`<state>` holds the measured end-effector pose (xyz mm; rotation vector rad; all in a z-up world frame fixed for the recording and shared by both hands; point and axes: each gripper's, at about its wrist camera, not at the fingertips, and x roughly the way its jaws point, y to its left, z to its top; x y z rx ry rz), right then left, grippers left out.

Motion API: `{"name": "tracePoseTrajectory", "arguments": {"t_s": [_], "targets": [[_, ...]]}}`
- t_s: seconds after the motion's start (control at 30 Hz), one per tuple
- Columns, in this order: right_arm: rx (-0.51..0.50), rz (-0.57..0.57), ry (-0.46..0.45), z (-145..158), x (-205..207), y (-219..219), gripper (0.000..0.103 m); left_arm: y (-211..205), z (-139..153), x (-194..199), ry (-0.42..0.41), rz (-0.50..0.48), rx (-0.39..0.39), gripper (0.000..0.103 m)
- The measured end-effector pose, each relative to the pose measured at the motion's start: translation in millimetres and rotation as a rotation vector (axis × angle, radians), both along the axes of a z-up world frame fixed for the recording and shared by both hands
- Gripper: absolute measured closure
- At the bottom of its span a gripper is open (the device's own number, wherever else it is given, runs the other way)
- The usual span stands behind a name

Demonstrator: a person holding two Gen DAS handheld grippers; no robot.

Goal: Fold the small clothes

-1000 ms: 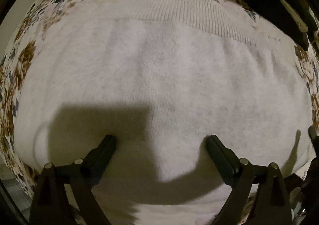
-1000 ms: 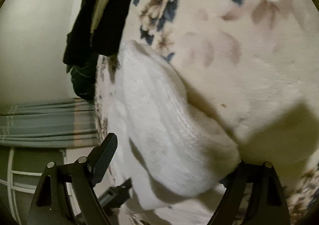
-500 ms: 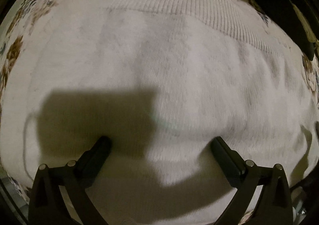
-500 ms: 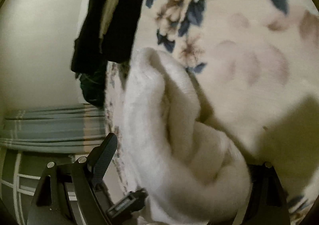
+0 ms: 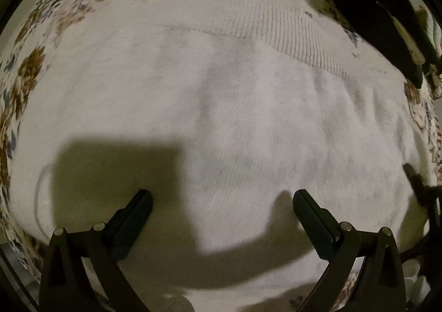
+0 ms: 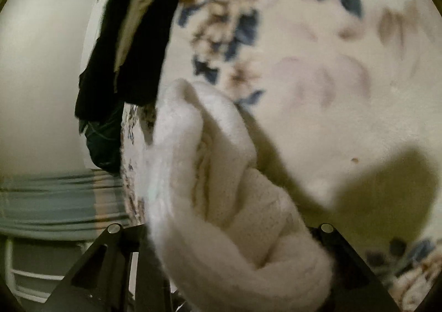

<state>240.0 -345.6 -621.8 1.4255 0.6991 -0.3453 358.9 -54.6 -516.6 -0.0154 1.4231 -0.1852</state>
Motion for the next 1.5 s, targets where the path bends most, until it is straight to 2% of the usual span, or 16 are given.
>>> {"name": "tracePoseTrajectory", "arguments": {"t_s": [0.1,0.23,0.43,0.57,0.67,0.77,0.8,0.87,0.97,1.1,1.17,1.27,1.37,1.43,1.47,1.5], "targets": [[-0.131,0.058,0.024,36.0,13.9,14.5,0.07,23.5,16.6,-5.4,-0.015,0.034,-0.033,0.0],[-0.314,0.175,0.05,88.0,50.8,51.1,0.071,88.6,44.1,-12.9,-0.045,0.126,-0.06,0.0],[-0.583,0.452,0.064,134.2,122.0,164.8,0.072,200.4,69.7,-37.6,-0.085,0.319,-0.029,0.0],[-0.781,0.725,0.049,129.4,161.7,287.7,0.072,265.5,63.8,-52.9,-0.091,0.441,0.021,0.0],[-0.906,0.981,0.098,94.6,173.4,391.9,0.072,308.9,54.8,-72.2,-0.067,0.525,0.049,0.0],[-1.028,1.137,0.167,61.1,161.5,451.4,0.072,335.4,48.4,-90.0,-0.051,0.589,0.049,0.0],[-1.064,1.146,0.177,56.3,158.2,458.5,0.069,338.8,48.4,-95.3,-0.05,0.603,0.045,0.0],[-1.098,1.174,0.185,53.2,154.6,463.8,0.049,345.3,49.5,-103.6,-0.047,0.631,0.026,0.0],[-0.892,1.275,0.126,72.6,151.8,453.2,0.026,346.5,63.4,-110.9,-0.054,0.655,-0.027,0.0],[-0.474,1.249,-0.032,126.2,139.2,387.4,0.02,332.4,83.9,-101.2,-0.085,0.65,-0.115,0.0],[-0.453,1.17,-0.001,144.3,134.9,343.8,0.02,314.8,92.5,-88.0,-0.096,0.625,-0.166,0.0],[-0.456,1.093,0.1,142.4,140.1,293.4,0.02,285.5,92.1,-60.6,-0.091,0.569,-0.209,0.0],[-0.474,1.034,0.21,121.4,146.6,251.7,0.02,256.7,86.8,-30.3,-0.095,0.519,-0.238,0.0],[-0.406,1.005,0.236,101.8,147.9,232.6,0.02,235.7,66.3,-3.9,-0.049,0.447,-0.231,0.001],[-0.382,1.003,0.24,95.2,149.1,228.9,0.02,229.4,53.9,4.3,-0.015,0.418,-0.234,0.004],[-0.346,0.998,0.248,84.7,148.6,225.1,0.02,224.8,42.3,8.6,0.013,0.396,-0.24,0.018]]}}
